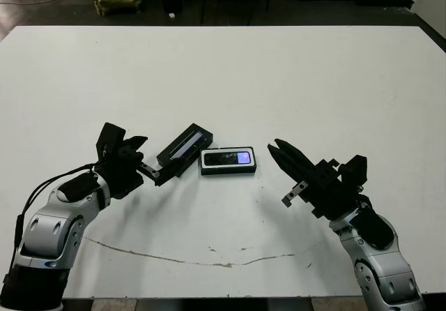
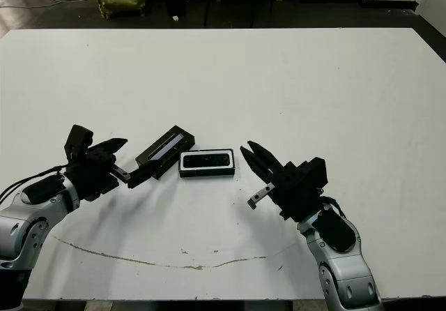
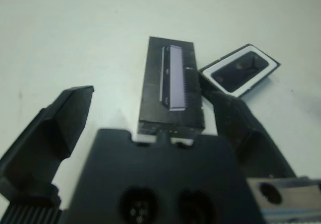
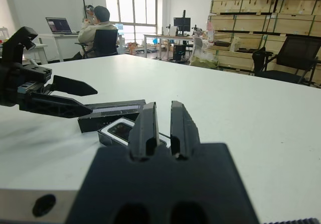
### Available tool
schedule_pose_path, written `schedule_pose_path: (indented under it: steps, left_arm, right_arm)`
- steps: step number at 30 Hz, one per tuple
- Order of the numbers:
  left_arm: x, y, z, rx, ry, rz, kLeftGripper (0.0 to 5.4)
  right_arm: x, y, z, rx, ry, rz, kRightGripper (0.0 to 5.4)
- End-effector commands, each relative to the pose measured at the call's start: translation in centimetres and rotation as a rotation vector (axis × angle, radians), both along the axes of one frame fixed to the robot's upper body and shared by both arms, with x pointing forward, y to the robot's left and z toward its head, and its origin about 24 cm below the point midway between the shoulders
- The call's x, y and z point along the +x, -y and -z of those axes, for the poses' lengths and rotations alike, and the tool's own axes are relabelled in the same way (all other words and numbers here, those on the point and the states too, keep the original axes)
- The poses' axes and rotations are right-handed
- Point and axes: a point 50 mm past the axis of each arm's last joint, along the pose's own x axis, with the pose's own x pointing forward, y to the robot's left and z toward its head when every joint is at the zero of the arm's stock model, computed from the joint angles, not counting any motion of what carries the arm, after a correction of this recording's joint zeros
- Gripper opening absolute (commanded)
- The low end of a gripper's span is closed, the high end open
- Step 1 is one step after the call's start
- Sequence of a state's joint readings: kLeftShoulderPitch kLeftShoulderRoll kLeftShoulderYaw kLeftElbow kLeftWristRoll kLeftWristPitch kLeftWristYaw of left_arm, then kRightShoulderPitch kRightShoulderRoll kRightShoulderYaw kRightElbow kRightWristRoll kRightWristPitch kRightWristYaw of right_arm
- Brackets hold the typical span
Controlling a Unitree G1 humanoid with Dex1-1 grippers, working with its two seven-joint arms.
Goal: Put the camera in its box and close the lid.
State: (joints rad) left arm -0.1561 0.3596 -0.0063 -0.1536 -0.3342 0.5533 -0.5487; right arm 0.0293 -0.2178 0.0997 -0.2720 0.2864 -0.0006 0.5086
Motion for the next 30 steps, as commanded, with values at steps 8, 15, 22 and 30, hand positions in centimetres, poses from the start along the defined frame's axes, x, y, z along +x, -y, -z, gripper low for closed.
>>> schedule_pose_path:
  steps: [8, 15, 22, 30]
  left_arm:
    - [-0.41, -0.24, 1.29, -0.002, -0.061, 0.019, 5.39]
    - [-0.44, -0.29, 1.05, -0.001, -0.033, 0.031, 5.39]
    - [-0.47, -0.2, 1.02, 0.005, -0.019, 0.064, 5.39]
    - [-0.41, -0.2, 1.44, 0.116, 0.015, 0.108, 5.39]
  right_arm:
    - [-0.12, 0.23, 0.57, -0.014, -0.029, 0.013, 0.0]
    - [-0.16, 0.2, 0.56, -0.017, -0.037, 0.017, 0.0]
    - [-0.17, 0.17, 0.63, -0.006, -0.039, 0.013, 0.0]
    - [-0.22, 0.13, 0.54, -0.014, -0.038, 0.012, 0.0]
